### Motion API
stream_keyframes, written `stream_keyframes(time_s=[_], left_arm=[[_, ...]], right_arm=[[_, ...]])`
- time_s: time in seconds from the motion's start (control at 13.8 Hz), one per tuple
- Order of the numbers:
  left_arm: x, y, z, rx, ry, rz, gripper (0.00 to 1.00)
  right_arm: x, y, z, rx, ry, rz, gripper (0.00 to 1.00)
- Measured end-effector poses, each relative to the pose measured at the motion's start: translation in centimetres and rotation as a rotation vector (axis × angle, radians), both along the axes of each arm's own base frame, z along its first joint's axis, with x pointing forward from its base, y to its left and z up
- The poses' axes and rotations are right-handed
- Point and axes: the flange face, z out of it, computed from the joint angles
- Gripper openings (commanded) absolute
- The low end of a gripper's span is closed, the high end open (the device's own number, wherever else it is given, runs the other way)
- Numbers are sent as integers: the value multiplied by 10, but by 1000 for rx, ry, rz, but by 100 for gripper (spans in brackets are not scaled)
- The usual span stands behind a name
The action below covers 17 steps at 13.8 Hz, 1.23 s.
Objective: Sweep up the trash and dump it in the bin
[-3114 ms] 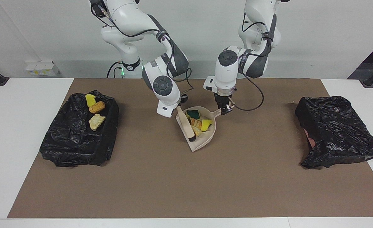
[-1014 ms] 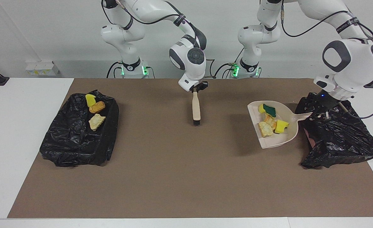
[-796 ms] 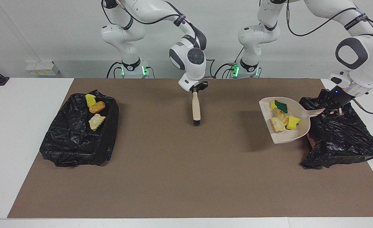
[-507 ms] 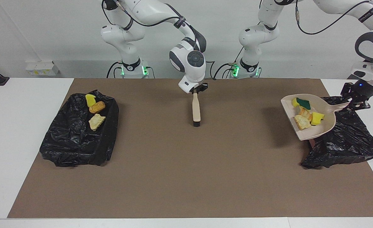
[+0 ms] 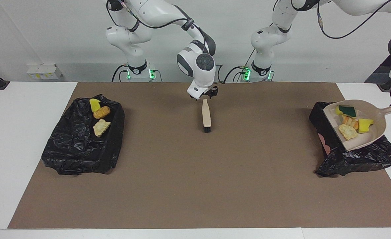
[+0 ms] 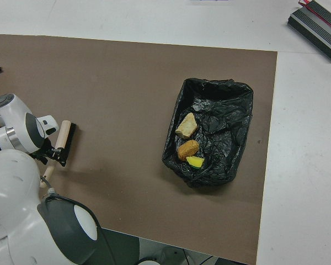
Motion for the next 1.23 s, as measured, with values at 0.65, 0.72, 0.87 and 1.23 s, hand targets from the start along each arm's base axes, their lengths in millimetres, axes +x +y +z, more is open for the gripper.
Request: stream_keyframes(time_s=[0.65,0.72,0.87,1.23], left_arm=[[14,-24,11,375,-33,85,0],[15,-30,17,412,-38,74,0],[16,-44,36,496,-58,44,0],[18,-77,59,617,-83,11,0]], right_arm=[[148,-219,120,-129,-293,-180,100],[157,-243,133,-130,-295,-160,100],[171,-291,159,-130,-313,-133,100],[152,-365,233,-136,-344,-161,100]])
